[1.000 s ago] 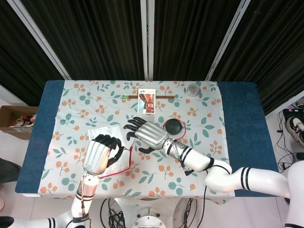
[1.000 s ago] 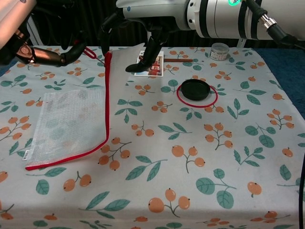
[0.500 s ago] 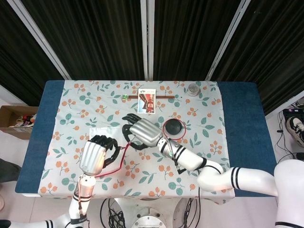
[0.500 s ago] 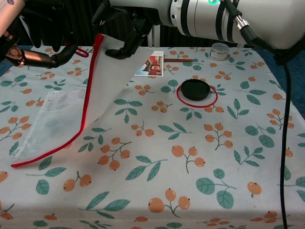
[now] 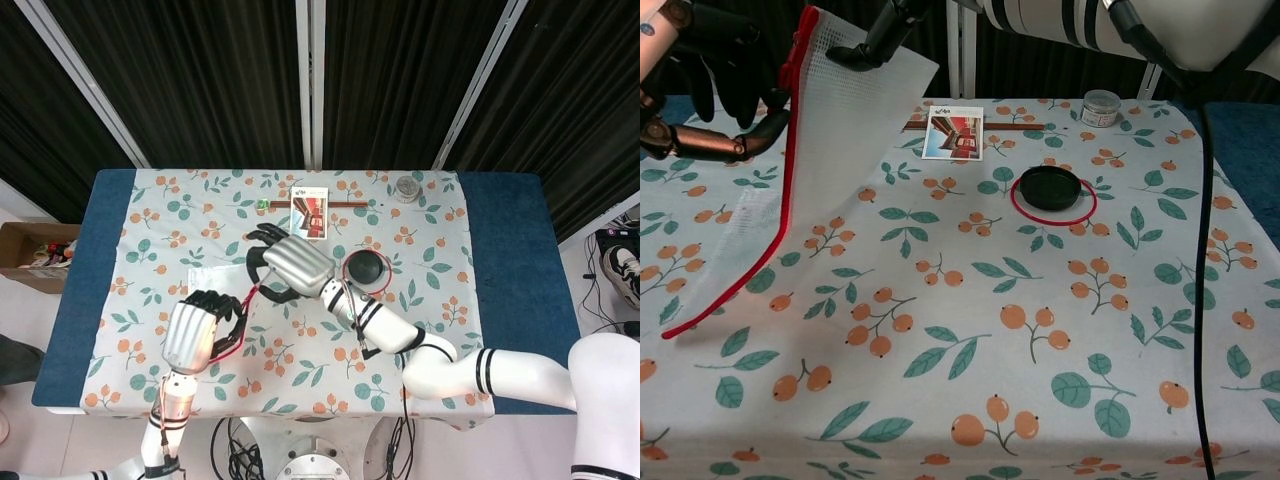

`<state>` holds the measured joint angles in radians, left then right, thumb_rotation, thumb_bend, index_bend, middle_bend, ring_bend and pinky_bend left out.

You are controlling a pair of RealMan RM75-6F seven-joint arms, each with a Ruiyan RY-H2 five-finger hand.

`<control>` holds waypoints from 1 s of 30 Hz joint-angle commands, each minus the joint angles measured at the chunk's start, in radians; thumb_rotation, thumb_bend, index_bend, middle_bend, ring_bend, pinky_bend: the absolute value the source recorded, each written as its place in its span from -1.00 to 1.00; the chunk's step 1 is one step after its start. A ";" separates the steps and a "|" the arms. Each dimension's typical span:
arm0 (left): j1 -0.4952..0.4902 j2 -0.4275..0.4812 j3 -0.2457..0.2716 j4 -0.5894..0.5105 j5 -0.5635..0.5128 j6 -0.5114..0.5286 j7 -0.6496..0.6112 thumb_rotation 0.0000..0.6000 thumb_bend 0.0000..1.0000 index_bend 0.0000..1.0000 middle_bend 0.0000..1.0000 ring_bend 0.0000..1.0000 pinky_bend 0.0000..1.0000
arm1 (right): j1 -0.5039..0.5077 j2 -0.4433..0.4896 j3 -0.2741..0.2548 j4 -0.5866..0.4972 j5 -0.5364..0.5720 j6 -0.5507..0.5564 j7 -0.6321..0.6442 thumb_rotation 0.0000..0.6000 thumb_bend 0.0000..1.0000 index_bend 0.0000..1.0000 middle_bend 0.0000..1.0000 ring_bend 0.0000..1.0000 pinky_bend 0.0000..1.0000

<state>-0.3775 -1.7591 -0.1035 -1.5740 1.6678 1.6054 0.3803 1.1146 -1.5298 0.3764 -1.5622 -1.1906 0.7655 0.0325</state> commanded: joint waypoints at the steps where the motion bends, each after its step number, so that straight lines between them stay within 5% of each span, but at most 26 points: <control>1: 0.007 0.001 0.005 0.001 0.001 0.001 -0.003 1.00 -0.27 0.46 0.37 0.20 0.26 | -0.001 0.002 0.004 -0.003 0.002 0.011 0.003 1.00 -0.01 0.77 -0.25 -0.75 -0.85; 30: 0.054 -0.025 0.029 0.197 -0.131 -0.132 -0.054 1.00 -0.26 0.47 0.37 0.20 0.26 | -0.063 0.057 0.013 -0.062 -0.094 0.141 0.142 1.00 0.01 0.78 -0.24 -0.73 -0.85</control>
<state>-0.3242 -1.7826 -0.0734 -1.3856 1.5456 1.4821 0.3302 1.0562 -1.4774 0.3907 -1.6203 -1.2795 0.9018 0.1697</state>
